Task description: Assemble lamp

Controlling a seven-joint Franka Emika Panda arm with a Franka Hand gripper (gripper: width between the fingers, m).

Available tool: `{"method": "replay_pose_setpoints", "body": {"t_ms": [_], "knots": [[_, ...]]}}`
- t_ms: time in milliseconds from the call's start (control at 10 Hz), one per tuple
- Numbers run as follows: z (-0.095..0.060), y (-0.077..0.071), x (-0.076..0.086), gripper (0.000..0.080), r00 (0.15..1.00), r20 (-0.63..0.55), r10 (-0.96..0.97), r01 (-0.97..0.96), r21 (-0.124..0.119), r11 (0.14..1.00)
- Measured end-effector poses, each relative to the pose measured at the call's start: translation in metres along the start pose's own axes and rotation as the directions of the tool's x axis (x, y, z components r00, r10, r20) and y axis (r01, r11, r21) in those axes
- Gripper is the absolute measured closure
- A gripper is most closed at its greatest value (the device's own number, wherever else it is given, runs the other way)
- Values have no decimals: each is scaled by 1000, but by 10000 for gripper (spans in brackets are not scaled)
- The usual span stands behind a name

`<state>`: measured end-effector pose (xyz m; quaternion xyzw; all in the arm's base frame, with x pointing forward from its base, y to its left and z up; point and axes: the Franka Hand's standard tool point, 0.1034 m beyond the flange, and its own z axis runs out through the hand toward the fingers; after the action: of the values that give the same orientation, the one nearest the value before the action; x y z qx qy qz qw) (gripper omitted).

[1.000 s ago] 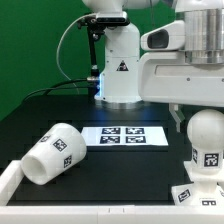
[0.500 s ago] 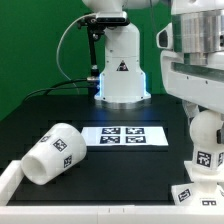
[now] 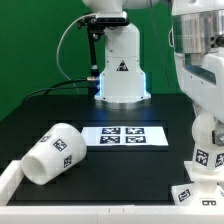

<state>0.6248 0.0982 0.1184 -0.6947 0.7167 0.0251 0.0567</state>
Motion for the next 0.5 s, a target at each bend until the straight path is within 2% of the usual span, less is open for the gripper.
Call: {"method": "replay_pose_setpoints", "body": {"t_ms": [200,300,400,500], "knots": [[1,1,1,225,1000,5,31,-31,2,1000],[1,1,1,160,1000,5,4,-4,2,1000],[1,2,3,160,997,1,-74,74,-4,997],[-1,1,7,110,956,4,-292,292,-16,956]]}}
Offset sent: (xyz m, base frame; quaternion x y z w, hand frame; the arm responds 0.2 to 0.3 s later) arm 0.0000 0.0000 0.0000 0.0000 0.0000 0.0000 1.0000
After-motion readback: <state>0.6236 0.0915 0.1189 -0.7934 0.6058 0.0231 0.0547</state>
